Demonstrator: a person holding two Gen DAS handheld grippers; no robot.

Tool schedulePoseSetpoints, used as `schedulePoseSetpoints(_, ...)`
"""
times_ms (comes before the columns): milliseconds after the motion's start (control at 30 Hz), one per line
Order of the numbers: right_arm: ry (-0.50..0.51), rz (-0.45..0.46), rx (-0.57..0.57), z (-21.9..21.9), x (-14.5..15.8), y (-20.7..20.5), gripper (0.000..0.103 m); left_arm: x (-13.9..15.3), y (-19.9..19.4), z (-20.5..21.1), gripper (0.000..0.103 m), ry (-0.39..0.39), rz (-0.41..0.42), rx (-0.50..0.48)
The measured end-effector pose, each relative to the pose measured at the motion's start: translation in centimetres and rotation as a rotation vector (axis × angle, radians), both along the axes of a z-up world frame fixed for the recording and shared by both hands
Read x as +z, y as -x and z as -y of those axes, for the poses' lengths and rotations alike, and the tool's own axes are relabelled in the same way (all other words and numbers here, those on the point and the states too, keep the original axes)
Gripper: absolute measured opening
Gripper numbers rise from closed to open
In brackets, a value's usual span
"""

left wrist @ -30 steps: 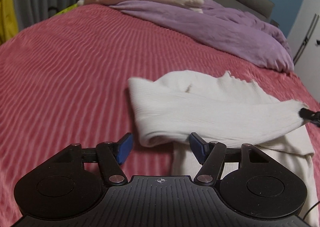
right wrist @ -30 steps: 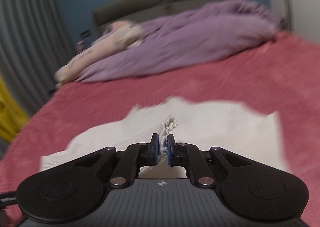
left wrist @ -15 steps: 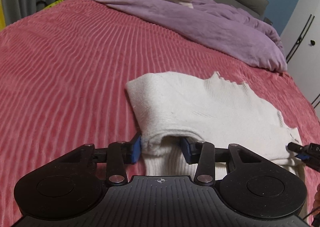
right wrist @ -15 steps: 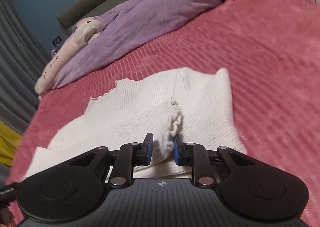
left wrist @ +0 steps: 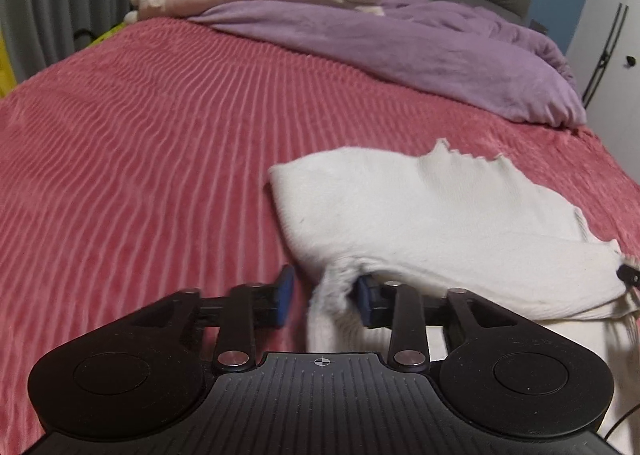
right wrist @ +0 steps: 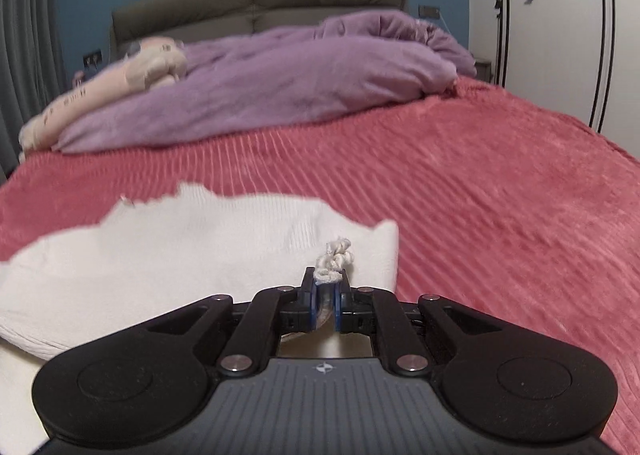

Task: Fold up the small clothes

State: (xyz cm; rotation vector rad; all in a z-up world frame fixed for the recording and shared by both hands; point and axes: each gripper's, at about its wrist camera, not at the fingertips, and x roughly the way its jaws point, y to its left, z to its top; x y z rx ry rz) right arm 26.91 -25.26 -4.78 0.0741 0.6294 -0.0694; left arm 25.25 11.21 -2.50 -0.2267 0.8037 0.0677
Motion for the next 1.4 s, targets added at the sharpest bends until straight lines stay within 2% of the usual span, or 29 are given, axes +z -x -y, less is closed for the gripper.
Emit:
schedulePoseSetpoints(100, -0.042, -0.078, -0.031, 1.2, -0.7, -0.5, 0.011, 0.3, 0.8, -1.0, 0.045, 0.025, -0.023, -0.01)
schedulePoseSetpoints(133, -0.076, -0.069, -0.044, 1.8, -0.6, -0.3, 0.011, 0.7, 1.3, -1.5, 0.047, 0.036, -0.024, -0.016)
schedulePoseSetpoints(200, -0.095, -0.043, -0.071, 2.6, 0.1, 0.6, 0.018, 1.8, 2.4, -2.3, 0.049, 0.056, -0.005, -0.022)
schedulePoseSetpoints(233, -0.097, -0.029, -0.085, 2.9, 0.5, 1.2, 0.026, 2.5, 2.9, -2.7, 0.05, 0.061, 0.013, -0.022)
schedulePoseSetpoints(267, -0.116, -0.012, -0.085, 3.2, 0.8, 1.7, 0.03, 3.2, 3.3, -3.1, 0.055, 0.067, 0.036, -0.02)
schedulePoseSetpoints(300, -0.154, -0.004, -0.074, 3.6, 1.1, 2.3, 0.035, 3.7, 3.6, -3.4, 0.057, 0.08, 0.057, -0.018)
schedulePoseSetpoints(400, -0.355, -0.012, -0.012, 4.5, 1.2, 3.3, 0.036, 4.3, 2.7, -3.9, 0.066, 0.169, 0.076, -0.002)
schedulePoseSetpoints(467, -0.466, -0.052, 0.014, 4.5, 0.7, 3.2, 0.036, 3.4, 1.2, -3.6, 0.072, 0.236, 0.041, -0.009)
schedulePoseSetpoints(533, -0.541, -0.114, 0.006, 4.4, -0.5, 2.5, 0.036, 2.0, -0.7, -2.7, 0.072, 0.262, -0.019, -0.027)
schedulePoseSetpoints(633, -0.619, -0.16, -0.033, 4.4, -2.3, 1.9, 0.036, -0.2, -2.9, -1.6, 0.072, 0.23, -0.101, -0.016)
schedulePoseSetpoints(733, -0.703, -0.131, -0.053, 4.9, -2.8, 1.3, 0.035, -1.4, -3.9, -1.0, 0.066, 0.214, -0.098, -0.001)
schedulePoseSetpoints(800, -0.712, -0.131, -0.06, 4.7, -2.9, 0.2, 0.031, -1.4, -4.5, -0.4, 0.052, 0.168, -0.084, -0.003)
schedulePoseSetpoints(833, -0.71, -0.135, -0.061, 4.6, -3.0, -0.3, 0.019, -1.2, -4.7, -0.1, 0.029, 0.141, -0.071, -0.014)
schedulePoseSetpoints(867, -0.704, -0.144, -0.068, 4.5, -3.2, -0.8, 0.01, -1.0, -4.9, 0.2, 0.023, 0.111, -0.057, -0.028)
schedulePoseSetpoints(967, -0.703, -0.135, -0.071, 4.4, -3.0, -1.2, 0.007, 0.2, -4.4, 0.6, 0.022, 0.053, 0.024, -0.06)
schedulePoseSetpoints(1067, -0.704, 0.005, -0.037, 4.5, -2.1, -0.1, 0.007, 0.8, -3.4, 0.7, 0.022, 0.021, 0.121, -0.048)
schedulePoseSetpoints(1100, -0.687, 0.044, -0.032, 4.5, -2.1, 0.3, 0.007, 0.6, -3.5, 0.8, 0.022, 0.001, 0.117, -0.04)
schedulePoseSetpoints(1133, -0.646, 0.043, -0.034, 4.3, -2.2, 0.3, 0.007, 0.0, -3.9, 1.0, 0.023, -0.022, 0.087, -0.041)
schedulePoseSetpoints(1200, -0.577, -0.021, -0.042, 4.0, -3.4, -0.3, 0.007, -1.6, -4.3, 1.5, 0.032, -0.068, 0.007, -0.048)
schedulePoseSetpoints(1233, -0.559, -0.05, -0.041, 4.0, -4.0, -0.5, 0.004, -2.1, -4.1, 1.7, 0.038, -0.09, -0.004, -0.059)
schedulePoseSetpoints(1300, -0.521, -0.041, -0.016, 3.8, -4.2, -0.3, 0.004, -1.9, -3.3, 1.9, 0.045, -0.131, 0.011, -0.07)
schedulePoseSetpoints(1400, -0.494, -0.086, -0.014, 3.6, -3.3, -0.7, 0.005, -0.9, -2.7, 1.2, 0.055, -0.101, -0.012, -0.052)
